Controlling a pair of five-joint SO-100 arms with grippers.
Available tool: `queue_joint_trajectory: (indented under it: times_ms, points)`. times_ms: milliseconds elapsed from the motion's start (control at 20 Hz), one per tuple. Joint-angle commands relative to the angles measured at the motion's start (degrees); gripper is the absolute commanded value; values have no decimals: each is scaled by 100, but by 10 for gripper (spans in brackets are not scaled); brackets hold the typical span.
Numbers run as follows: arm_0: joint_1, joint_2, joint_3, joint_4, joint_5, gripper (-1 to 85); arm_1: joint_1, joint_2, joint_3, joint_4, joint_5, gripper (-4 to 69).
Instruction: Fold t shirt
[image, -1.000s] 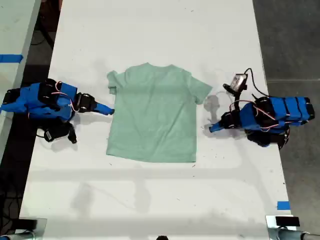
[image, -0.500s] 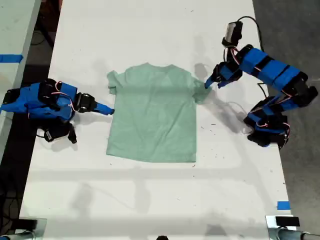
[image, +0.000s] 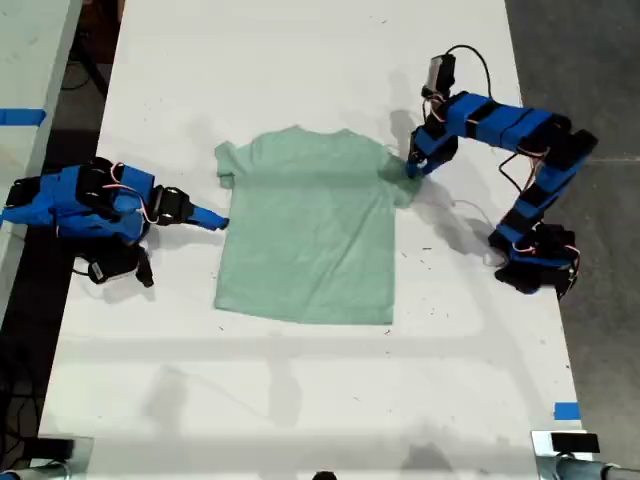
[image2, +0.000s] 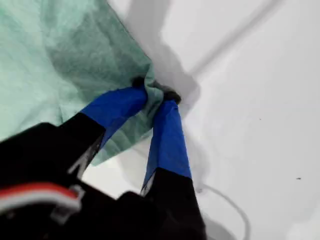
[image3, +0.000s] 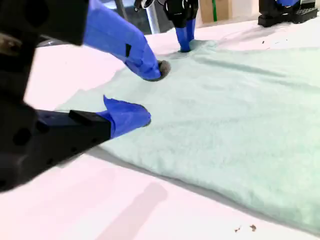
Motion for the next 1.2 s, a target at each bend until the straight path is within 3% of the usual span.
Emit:
queue_joint_trajectory:
  times_ms: [0,100,200,400,600,650,700,750,800,900,1000,1150]
  points:
    - [-18,35,0,-132,-18,110,-132,615,-466,413,53,13]
    - [-18,35,0,-132,-18,110,-747,905,-1389,949,141,13]
    - [-18,35,0,-132,-18,110,-1688,870,-2276,1063,325,13]
    - [-18,35,0,-132,-18,110,-3067,299,-2892,264,747,14]
    - [-18,35,0,-132,-18,110,-3612,-598,-3261,-483,896,17]
    - [-18,35,0,-132,-18,110,-3665,-817,-3489,-483,800,57]
    - [-18,35,0,-132,-18,110,-3683,-914,-3718,-413,642,226]
    - [-18,35,0,-132,-18,110,-3630,-905,-3973,-141,554,279]
    - [-18,35,0,-132,-18,110,-3542,-738,-4122,202,483,275]
    - [-18,35,0,-132,-18,110,-3305,141,-3850,861,571,-6]
    - [-18,35,0,-132,-18,110,-3129,1389,-3111,1397,589,-6]
    - [-18,35,0,-132,-18,110,-3296,3867,-844,1433,756,-6]
